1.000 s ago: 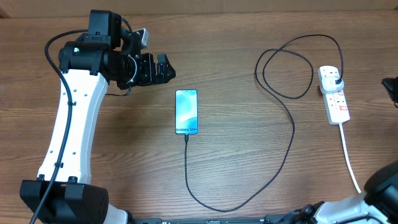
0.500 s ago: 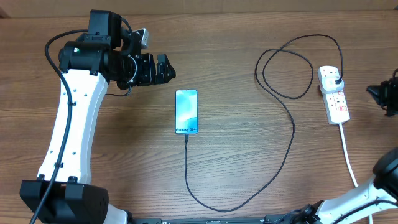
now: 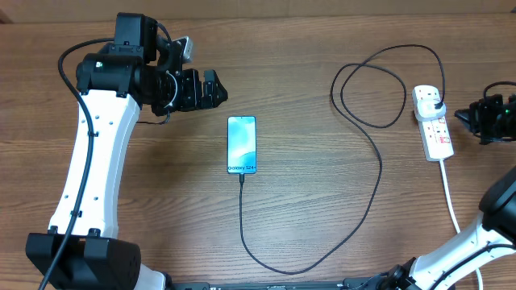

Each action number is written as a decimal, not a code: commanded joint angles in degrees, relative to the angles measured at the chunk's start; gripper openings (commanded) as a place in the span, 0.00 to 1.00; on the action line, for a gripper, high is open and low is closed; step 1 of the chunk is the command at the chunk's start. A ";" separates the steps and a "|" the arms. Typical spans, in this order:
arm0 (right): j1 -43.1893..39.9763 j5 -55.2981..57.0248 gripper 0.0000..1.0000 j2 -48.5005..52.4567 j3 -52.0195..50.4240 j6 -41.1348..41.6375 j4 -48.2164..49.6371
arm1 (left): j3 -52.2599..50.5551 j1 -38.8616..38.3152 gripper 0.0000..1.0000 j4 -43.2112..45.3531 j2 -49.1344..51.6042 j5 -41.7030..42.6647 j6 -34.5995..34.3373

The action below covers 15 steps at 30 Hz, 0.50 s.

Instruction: Plug charger to phone and switch on socket

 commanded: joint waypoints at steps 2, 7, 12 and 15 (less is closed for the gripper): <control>-0.13 1.77 0.04 0.37 1.05 -0.13 0.44 | 0.26 0.11 1.00 0.04 0.33 -0.33 -0.11; -0.11 0.57 0.04 1.09 1.03 1.38 2.29 | 0.26 0.11 1.00 0.04 0.33 -0.33 -0.11; 0.09 0.42 0.04 2.32 1.03 1.16 2.23 | 0.26 0.11 1.00 0.04 0.33 -0.33 -0.11; 0.13 -0.55 0.04 3.56 1.03 1.14 2.25 | 0.26 0.11 1.00 0.04 0.33 -0.33 -0.11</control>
